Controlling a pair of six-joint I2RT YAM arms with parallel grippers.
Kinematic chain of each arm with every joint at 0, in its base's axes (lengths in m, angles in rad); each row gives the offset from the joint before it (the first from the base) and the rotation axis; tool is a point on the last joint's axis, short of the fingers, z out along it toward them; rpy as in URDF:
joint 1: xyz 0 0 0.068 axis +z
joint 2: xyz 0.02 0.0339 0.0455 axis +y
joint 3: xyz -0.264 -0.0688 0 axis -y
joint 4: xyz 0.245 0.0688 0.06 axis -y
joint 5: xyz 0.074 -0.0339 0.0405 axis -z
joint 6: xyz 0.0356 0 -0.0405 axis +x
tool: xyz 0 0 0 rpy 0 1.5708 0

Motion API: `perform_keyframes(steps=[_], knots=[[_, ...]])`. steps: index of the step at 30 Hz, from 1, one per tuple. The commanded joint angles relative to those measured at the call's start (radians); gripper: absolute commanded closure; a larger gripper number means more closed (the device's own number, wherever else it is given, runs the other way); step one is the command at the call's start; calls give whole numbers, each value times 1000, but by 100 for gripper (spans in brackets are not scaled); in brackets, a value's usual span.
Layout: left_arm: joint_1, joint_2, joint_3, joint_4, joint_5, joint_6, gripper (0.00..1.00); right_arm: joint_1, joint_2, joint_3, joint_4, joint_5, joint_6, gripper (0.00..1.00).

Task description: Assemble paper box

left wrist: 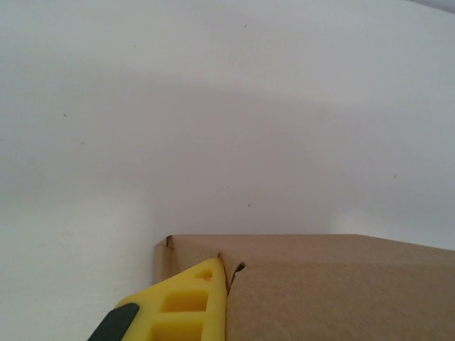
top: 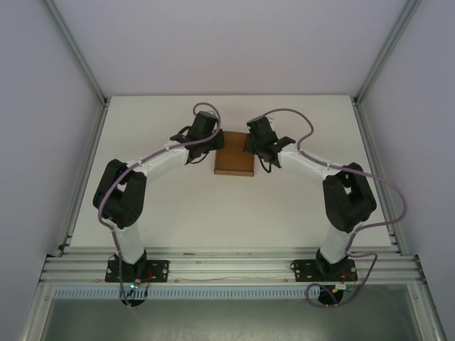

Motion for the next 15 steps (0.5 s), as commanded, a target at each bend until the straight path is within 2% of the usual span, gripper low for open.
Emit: perform_keyframes(steps=[1, 5, 9, 11, 13, 15], knots=[[-36, -8, -98, 133, 61, -2, 100, 31, -38, -94, 151, -25, -8, 96], [-53, -29, -216, 228, 105, -3, 100, 32, -65, -191, 194, -20, -32, 96], [-65, -72, -313, 289, 98, 5, 100, 40, -83, -261, 216, 9, -54, 96], [-69, -95, -344, 313, 114, 3, 90, 51, -89, -295, 242, 30, -67, 96], [-69, -121, -363, 325, 120, -7, 85, 59, -97, -320, 254, 52, -77, 96], [-70, -144, -364, 305, 112, -11, 76, 73, -109, -342, 273, 84, -96, 96]])
